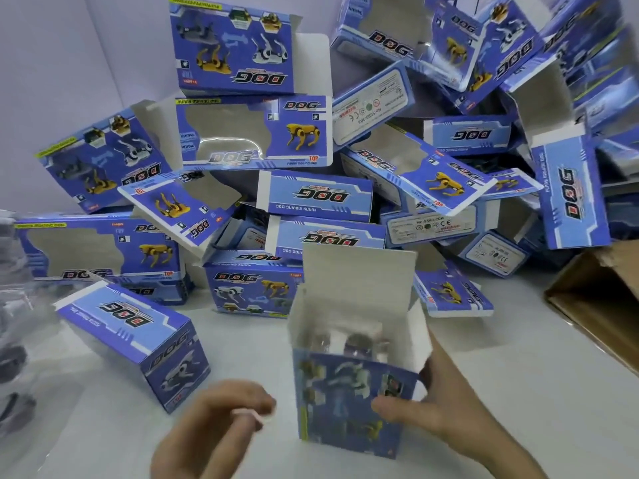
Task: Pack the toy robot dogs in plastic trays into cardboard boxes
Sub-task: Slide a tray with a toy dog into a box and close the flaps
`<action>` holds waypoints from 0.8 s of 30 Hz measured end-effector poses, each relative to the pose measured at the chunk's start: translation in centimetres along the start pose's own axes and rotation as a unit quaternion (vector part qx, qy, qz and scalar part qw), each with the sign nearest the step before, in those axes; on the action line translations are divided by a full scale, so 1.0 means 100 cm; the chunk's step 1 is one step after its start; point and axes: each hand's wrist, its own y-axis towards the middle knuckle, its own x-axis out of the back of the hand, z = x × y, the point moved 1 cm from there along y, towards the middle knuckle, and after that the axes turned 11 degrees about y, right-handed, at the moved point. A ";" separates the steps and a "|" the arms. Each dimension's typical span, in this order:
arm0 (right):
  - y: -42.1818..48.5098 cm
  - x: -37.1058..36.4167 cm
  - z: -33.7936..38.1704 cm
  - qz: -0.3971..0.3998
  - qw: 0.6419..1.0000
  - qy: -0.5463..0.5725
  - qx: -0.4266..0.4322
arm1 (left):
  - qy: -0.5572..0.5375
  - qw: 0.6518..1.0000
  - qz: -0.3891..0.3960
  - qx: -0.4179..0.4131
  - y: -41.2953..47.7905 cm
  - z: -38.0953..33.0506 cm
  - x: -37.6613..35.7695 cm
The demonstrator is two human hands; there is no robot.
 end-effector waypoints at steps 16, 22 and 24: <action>-0.017 0.003 0.004 -0.120 0.984 -0.044 0.121 | 0.081 0.996 -0.007 -0.021 0.041 -0.001 -0.031; -0.026 -0.021 0.004 -0.180 0.943 -0.139 0.242 | 0.079 0.992 0.051 -0.078 0.046 0.007 -0.044; -0.024 -0.020 0.007 -0.171 0.937 -0.193 0.237 | 0.151 0.977 0.083 -0.125 0.050 0.008 -0.040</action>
